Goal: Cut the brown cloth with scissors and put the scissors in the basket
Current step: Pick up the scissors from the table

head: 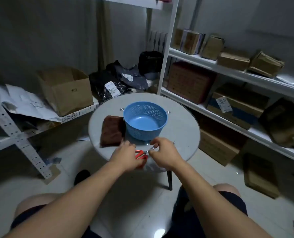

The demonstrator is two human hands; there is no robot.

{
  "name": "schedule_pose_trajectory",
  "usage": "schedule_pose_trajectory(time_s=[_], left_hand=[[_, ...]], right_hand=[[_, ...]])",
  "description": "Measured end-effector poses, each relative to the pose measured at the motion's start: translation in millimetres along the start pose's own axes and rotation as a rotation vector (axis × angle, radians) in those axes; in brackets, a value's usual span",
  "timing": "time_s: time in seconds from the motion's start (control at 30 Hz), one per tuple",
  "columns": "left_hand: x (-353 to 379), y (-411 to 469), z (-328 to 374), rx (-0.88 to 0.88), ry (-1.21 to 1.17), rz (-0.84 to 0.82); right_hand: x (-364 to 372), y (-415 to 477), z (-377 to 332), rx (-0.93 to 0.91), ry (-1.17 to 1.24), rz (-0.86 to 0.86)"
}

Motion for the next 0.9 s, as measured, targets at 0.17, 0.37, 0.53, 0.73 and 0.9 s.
schedule_pose_trajectory(time_s=[0.17, 0.37, 0.53, 0.73, 0.9], left_hand=[[7.9, 13.1, 12.9, -0.035, 0.133, -0.058], [0.9, -3.5, 0.9, -0.066, -0.036, -0.019], [-12.0, -40.9, -50.4, -0.183, -0.442, 0.138], [-20.3, -50.4, -96.9, -0.29, -0.81, 0.188], [-22.2, -49.7, -122.4, -0.29, -0.972, 0.245]], right_hand=[[-12.1, -0.3, 23.3, 0.093, 0.143, 0.154], [-22.9, -27.9, 46.9, 0.256, 0.437, 0.429], [8.2, -20.0, 42.4, 0.328, 0.499, 0.331], [73.6, 42.6, -23.9, 0.259, 0.403, -0.006], [107.9, 84.3, -63.6, 0.367, 0.408, 0.038]])
Point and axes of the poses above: each hand's wrist, its own y-axis towards the middle knuckle, its own x-axis out of the palm, z = x × y, the point moved 4 cm from there along y, towards the middle knuckle
